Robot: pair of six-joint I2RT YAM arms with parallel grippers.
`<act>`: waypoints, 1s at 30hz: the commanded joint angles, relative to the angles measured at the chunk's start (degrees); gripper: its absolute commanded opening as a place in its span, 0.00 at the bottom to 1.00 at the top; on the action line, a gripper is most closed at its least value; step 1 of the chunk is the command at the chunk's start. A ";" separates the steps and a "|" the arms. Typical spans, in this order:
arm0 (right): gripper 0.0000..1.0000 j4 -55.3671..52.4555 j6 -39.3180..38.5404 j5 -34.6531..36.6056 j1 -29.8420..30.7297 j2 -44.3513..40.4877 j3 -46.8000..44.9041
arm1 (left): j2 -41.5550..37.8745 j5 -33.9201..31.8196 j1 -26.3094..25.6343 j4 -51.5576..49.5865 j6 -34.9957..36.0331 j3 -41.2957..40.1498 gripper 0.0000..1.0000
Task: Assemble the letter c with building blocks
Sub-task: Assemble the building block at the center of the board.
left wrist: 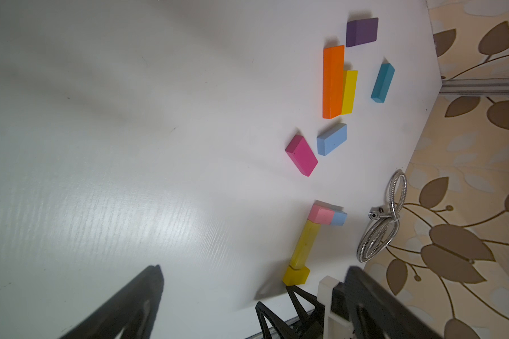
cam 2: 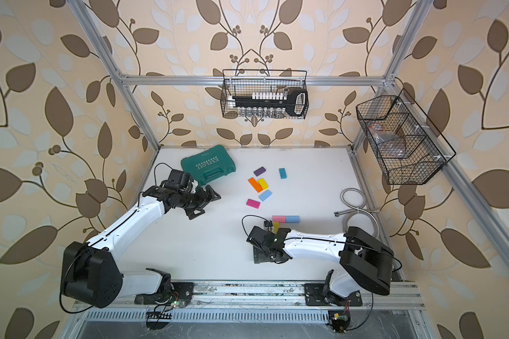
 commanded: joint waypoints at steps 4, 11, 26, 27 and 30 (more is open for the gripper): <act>0.86 -0.22 -0.68 0.36 -0.30 1.38 0.70 | -0.41 -0.39 -0.59 0.57 -0.20 1.56 0.99; 0.86 -0.88 -0.31 0.44 -0.35 -0.47 -0.87 | -0.32 -0.30 -0.63 0.74 -0.29 1.56 0.99; 0.86 -1.01 -0.23 0.63 -0.86 -1.51 -2.07 | -0.14 -0.26 -0.76 0.96 -0.46 1.56 0.99; 0.86 -1.01 -0.28 0.62 -0.95 -1.50 -2.00 | -0.14 -0.30 -0.76 0.99 -0.46 1.56 0.99; 0.86 -1.01 -0.38 0.63 -1.14 -1.43 -1.95 | -0.13 -0.30 -0.77 0.98 -0.46 1.57 0.99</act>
